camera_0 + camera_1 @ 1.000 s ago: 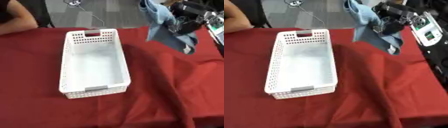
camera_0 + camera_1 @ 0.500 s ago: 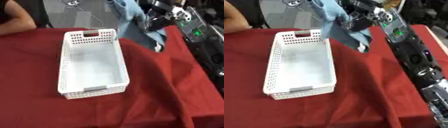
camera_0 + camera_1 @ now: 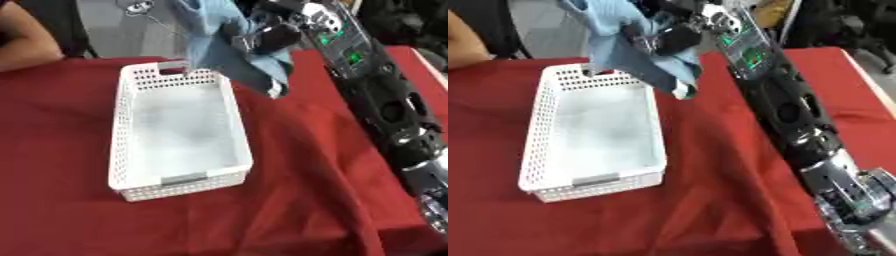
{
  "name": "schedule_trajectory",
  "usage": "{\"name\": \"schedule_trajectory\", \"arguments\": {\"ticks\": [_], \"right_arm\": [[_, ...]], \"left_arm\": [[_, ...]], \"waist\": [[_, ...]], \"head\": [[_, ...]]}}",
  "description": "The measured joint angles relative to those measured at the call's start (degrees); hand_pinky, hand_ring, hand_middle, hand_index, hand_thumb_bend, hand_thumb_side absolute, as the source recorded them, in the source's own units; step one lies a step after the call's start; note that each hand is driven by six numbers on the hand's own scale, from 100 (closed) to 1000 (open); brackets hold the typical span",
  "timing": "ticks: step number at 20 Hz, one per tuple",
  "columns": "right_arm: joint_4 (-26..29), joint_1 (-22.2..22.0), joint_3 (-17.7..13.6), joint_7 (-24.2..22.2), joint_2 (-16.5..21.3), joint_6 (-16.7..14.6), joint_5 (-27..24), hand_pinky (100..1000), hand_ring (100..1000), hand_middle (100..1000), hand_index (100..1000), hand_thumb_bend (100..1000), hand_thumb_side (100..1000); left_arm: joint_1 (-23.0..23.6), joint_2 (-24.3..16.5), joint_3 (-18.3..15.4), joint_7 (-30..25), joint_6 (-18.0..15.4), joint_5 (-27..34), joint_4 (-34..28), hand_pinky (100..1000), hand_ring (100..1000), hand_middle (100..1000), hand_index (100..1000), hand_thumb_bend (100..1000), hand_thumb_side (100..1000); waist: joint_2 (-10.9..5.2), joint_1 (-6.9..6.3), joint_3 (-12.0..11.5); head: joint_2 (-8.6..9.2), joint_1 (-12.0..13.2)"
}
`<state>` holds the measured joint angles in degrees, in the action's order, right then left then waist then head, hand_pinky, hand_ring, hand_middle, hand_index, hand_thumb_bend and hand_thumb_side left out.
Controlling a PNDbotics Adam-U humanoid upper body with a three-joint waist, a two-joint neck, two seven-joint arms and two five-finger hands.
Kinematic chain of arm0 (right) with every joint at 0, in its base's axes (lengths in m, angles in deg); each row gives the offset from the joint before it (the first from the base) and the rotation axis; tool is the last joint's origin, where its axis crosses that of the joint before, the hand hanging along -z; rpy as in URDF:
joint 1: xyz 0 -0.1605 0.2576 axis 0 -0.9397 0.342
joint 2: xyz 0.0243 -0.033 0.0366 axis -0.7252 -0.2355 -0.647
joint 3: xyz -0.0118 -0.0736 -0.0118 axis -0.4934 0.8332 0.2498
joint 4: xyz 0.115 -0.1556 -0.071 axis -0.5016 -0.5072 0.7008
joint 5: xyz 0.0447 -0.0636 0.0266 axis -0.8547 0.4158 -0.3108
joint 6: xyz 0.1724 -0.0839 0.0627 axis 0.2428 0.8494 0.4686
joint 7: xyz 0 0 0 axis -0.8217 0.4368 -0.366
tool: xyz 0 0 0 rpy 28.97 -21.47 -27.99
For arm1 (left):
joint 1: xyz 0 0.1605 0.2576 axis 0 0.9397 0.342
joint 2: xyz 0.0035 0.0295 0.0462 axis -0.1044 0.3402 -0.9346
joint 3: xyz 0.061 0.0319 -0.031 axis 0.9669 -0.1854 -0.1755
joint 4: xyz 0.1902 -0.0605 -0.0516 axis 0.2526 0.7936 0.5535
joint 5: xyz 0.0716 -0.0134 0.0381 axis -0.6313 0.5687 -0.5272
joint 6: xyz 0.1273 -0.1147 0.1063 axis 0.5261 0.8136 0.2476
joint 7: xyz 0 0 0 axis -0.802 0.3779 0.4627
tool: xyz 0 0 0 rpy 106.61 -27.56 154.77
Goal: Pick up objects on the table and place them in the box.
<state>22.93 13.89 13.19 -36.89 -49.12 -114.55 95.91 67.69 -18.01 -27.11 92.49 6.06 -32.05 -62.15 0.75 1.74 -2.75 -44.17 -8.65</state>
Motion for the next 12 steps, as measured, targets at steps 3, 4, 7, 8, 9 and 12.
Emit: {"name": "schedule_trajectory", "arguments": {"ticks": [3, 4, 7, 8, 9, 12], "right_arm": [[-0.5, -0.3, 1.0, 0.7, -1.9, -0.7, 3.6, 100, 100, 232, 298, 100, 180], [-1.1, -0.7, 1.3, 0.9, -2.6, -0.9, 5.1, 100, 153, 290, 369, 100, 209], [-4.5, -2.3, 2.5, 1.1, -4.8, -1.1, 10.0, 100, 292, 454, 553, 100, 362], [-6.1, -3.0, 2.9, 1.2, -5.6, -1.2, 12.0, 100, 327, 512, 606, 100, 411], [-7.9, -3.7, 3.2, 1.5, -6.6, -1.5, 14.0, 100, 377, 587, 691, 100, 454], [-12.7, -6.2, 3.3, 2.5, -9.5, -2.5, 18.9, 470, 737, 877, 965, 237, 627]], "left_arm": [[-0.4, 0.0, 0.2, -0.2, -0.1, 0.0, 0.0, 299, 308, 477, 657, 165, 686], [-0.4, 0.0, 0.3, -0.3, -0.1, 0.0, 0.0, 299, 309, 477, 657, 166, 685], [-0.5, 0.3, 0.3, -0.5, -0.1, 0.1, 0.0, 299, 309, 477, 657, 166, 685], [-0.5, 0.4, 0.3, -0.5, -0.1, 0.1, 0.0, 299, 309, 477, 657, 165, 685], [-0.6, 0.5, 0.3, -0.6, -0.1, 0.1, 0.0, 299, 309, 477, 657, 166, 684], [-1.2, 0.5, 0.3, -0.7, -0.3, 0.3, 0.0, 299, 309, 477, 657, 165, 686]], "waist": [[0.00, 0.06, -0.3], [0.00, 0.07, -0.3], [0.03, 0.08, -0.5], [0.09, 0.08, -0.6], [0.24, 0.08, -0.6], [0.59, 0.03, -0.8]], "head": [[0.00, -0.1], [0.00, -0.4], [0.00, -0.5], [0.00, -0.5], [0.00, -0.5], [0.00, -0.6]]}}
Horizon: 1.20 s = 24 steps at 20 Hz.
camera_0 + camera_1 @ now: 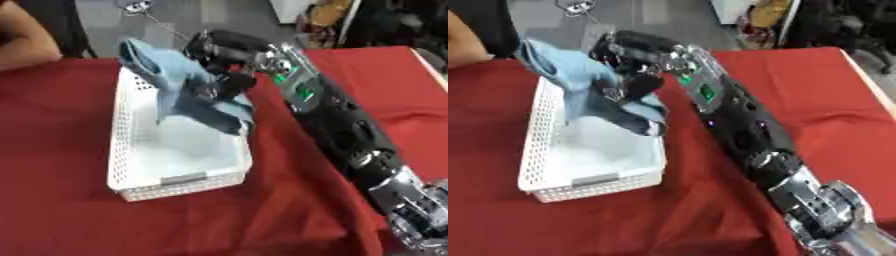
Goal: Pick up objects on the table and place them in the box.
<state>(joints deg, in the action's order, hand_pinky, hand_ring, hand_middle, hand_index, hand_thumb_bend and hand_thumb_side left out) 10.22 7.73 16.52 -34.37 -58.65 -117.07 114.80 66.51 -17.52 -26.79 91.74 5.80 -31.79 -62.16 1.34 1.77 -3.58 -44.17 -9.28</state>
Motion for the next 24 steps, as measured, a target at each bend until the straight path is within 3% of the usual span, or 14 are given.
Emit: {"name": "schedule_trajectory", "arguments": {"ticks": [2, 3, 4, 5, 6, 7, 13, 18, 24], "right_arm": [[-2.3, -1.3, 0.2, 0.5, -1.8, -0.5, 2.3, 686, 869, 975, 1000, 484, 671], [-3.0, -1.8, 0.3, 0.7, -2.6, -0.7, 3.1, 732, 902, 998, 1000, 423, 730], [-3.4, -2.2, 0.5, 0.8, -3.1, -0.8, 3.6, 722, 895, 993, 1000, 415, 726], [-3.6, -2.6, 0.6, 0.8, -3.5, -0.8, 3.8, 816, 961, 1000, 1000, 490, 766], [-3.6, -2.9, 0.8, 0.9, -3.7, -0.9, 3.7, 816, 961, 1000, 1000, 490, 766], [-3.6, -3.0, 0.9, 1.0, -3.7, -1.0, 3.6, 874, 996, 1000, 1000, 522, 790], [-2.9, -3.2, 0.9, 1.6, -3.5, -1.6, 1.5, 967, 1000, 1000, 1000, 576, 798], [-0.5, -2.9, 0.9, 2.6, -2.3, -2.6, -2.1, 954, 1000, 1000, 1000, 628, 744], [9.0, 1.8, -0.5, 6.8, 2.8, -6.8, -14.4, 934, 979, 1000, 1000, 498, 764]], "left_arm": [[-0.3, 0.1, 0.0, -0.1, -0.1, 0.1, 0.0, 299, 309, 477, 657, 165, 686], [-0.3, 0.2, 0.0, -0.1, -0.1, 0.1, 0.0, 299, 309, 477, 657, 166, 684], [-0.3, 0.3, 0.0, -0.1, -0.1, 0.2, 0.0, 299, 309, 477, 657, 166, 685], [-0.3, 0.4, 0.0, -0.1, -0.1, 0.2, 0.0, 299, 309, 477, 657, 166, 685], [-0.3, 0.4, 0.0, -0.1, -0.1, 0.2, 0.0, 299, 309, 477, 657, 166, 685], [-0.3, 0.4, 0.0, -0.2, -0.1, 0.2, 0.0, 299, 309, 477, 657, 166, 683], [-0.3, 0.4, 0.0, -0.3, 0.0, 0.2, 0.0, 298, 309, 477, 657, 161, 686], [-0.3, 0.4, 0.0, -0.4, 0.1, 0.2, 0.0, 298, 309, 476, 656, 161, 685], [-0.2, 0.4, 0.0, -0.7, 0.1, 0.2, 0.0, 297, 308, 474, 651, 160, 685]], "waist": [[0.25, -0.09, -0.1], [0.30, -0.12, -0.1], [0.35, -0.12, -0.1], [0.38, -0.12, -0.1], [0.40, -0.12, -0.1], [0.40, -0.12, 0.0], [0.40, -0.12, 0.2], [0.38, -0.10, 0.2], [-0.04, 0.10, 0.3]], "head": [[0.00, -0.4], [0.00, -0.4], [0.00, -0.4], [0.00, -0.4], [0.00, -0.4], [0.00, -0.4], [0.00, -0.3], [0.00, -0.3], [0.00, 0.2]]}}
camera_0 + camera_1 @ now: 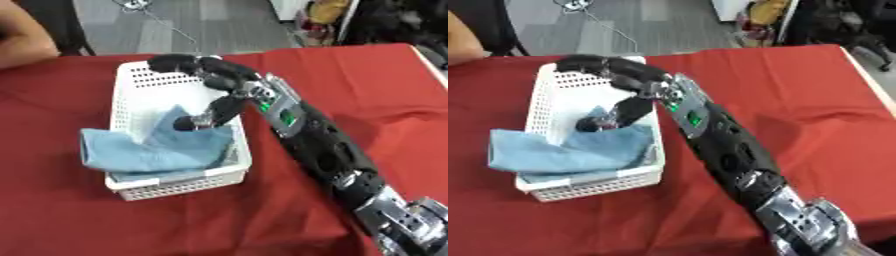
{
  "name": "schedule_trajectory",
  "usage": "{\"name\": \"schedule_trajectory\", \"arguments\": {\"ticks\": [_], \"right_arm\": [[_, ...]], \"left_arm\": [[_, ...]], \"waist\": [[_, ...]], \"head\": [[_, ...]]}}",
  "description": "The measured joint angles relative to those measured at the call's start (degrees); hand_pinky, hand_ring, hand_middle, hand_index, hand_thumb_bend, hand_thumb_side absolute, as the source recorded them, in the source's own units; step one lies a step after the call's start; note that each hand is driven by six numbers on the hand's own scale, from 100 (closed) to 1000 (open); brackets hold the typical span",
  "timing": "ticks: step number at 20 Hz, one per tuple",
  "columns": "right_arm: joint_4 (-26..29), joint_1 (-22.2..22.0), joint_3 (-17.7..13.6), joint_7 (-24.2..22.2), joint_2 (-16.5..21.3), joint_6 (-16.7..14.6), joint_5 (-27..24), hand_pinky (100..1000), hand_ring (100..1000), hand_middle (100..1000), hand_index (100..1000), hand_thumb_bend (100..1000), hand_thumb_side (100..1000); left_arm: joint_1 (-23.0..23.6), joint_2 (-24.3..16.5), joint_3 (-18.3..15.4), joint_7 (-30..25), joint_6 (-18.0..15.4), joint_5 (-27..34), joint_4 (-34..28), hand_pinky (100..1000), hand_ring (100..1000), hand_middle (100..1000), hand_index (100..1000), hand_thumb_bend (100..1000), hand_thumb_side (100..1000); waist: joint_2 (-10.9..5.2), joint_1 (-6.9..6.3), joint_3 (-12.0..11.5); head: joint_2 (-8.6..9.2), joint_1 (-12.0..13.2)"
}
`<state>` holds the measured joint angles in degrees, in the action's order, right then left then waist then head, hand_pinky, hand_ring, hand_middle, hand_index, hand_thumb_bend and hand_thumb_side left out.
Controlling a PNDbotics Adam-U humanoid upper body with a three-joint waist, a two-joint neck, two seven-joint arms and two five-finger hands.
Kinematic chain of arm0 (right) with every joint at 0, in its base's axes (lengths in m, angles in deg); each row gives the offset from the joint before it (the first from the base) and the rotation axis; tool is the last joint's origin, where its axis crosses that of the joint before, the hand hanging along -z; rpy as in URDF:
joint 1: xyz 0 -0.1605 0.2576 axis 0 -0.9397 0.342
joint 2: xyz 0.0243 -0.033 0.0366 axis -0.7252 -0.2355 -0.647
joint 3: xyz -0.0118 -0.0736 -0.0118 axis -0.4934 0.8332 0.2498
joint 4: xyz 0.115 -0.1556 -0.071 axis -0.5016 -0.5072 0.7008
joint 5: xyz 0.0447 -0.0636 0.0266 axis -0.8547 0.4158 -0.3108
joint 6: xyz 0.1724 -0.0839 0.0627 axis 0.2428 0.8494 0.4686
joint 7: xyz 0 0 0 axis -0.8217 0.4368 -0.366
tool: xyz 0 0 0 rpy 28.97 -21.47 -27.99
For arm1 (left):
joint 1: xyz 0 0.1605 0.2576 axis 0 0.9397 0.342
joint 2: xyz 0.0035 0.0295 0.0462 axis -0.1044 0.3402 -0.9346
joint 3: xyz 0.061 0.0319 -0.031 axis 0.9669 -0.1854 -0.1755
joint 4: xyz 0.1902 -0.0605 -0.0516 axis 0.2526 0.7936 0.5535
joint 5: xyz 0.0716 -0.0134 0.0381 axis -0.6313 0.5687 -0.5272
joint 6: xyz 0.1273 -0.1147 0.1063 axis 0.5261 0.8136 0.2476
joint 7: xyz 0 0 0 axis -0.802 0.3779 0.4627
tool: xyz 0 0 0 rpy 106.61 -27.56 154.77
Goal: Pick up objects on the table and place them in the box.
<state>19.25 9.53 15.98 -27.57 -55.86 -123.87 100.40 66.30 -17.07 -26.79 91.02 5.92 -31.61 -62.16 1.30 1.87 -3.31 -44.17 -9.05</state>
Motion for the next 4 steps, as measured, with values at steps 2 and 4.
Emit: {"name": "schedule_trajectory", "arguments": {"ticks": [2, 4], "right_arm": [[3.9, 1.5, -1.4, 2.0, 2.2, -2.0, -3.4, 929, 968, 1000, 1000, 451, 773], [8.1, 2.1, -3.4, 3.7, 4.5, -3.7, -5.9, 918, 951, 1000, 994, 380, 772]], "left_arm": [[0.0, 0.0, 0.0, -0.2, 0.0, 0.0, 0.0, 297, 308, 474, 652, 160, 686], [0.1, 0.0, 0.0, -0.2, 0.0, 0.0, 0.0, 297, 308, 475, 652, 160, 686]], "waist": [[-0.15, 0.07, 0.1], [-0.25, 0.20, 0.3]], "head": [[0.00, 0.2], [0.00, 0.6]]}}
